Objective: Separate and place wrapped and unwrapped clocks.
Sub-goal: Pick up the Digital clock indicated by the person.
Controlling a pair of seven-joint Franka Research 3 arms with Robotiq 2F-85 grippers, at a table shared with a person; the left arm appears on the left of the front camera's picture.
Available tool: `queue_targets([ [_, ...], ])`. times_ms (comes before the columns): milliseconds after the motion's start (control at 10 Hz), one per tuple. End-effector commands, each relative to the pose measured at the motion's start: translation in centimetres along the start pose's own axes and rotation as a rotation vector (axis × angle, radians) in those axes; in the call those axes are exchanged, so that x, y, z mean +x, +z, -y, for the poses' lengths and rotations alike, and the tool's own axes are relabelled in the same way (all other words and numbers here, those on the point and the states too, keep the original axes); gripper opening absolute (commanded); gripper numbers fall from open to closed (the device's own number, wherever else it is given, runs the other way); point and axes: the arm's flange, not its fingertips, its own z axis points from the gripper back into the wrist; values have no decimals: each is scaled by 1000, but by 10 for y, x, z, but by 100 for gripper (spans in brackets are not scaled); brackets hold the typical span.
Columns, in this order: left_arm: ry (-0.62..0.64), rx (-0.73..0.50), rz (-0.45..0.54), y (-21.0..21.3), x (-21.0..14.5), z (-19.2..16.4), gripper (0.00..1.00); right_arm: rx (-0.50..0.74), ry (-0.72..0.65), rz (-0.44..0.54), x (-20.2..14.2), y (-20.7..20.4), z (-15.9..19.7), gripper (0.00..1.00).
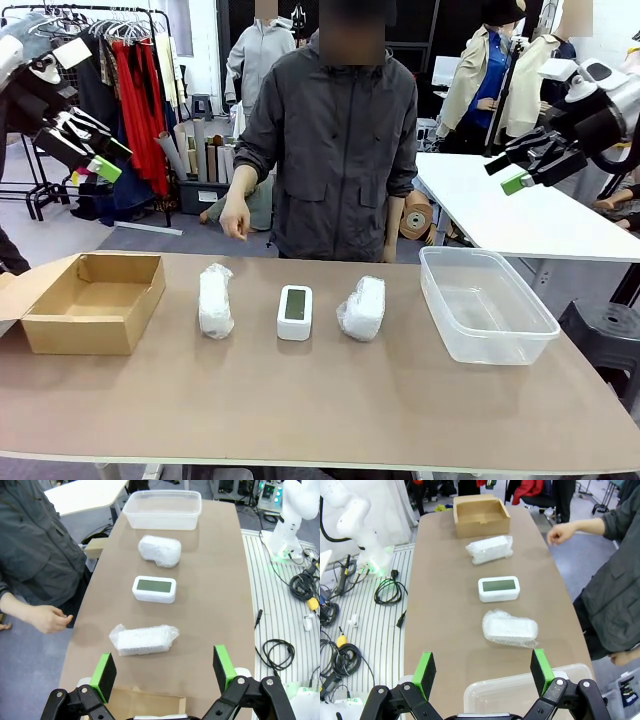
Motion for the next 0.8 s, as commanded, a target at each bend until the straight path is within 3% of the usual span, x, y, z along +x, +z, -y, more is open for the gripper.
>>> queue_targets([
  [0,-5,-4,-4,1,-1,1,100,2,3,2,1,0,0,100],
  [700,-5,-4,-4,1,-1,1,100,2,3,2,1,0,0,100],
])
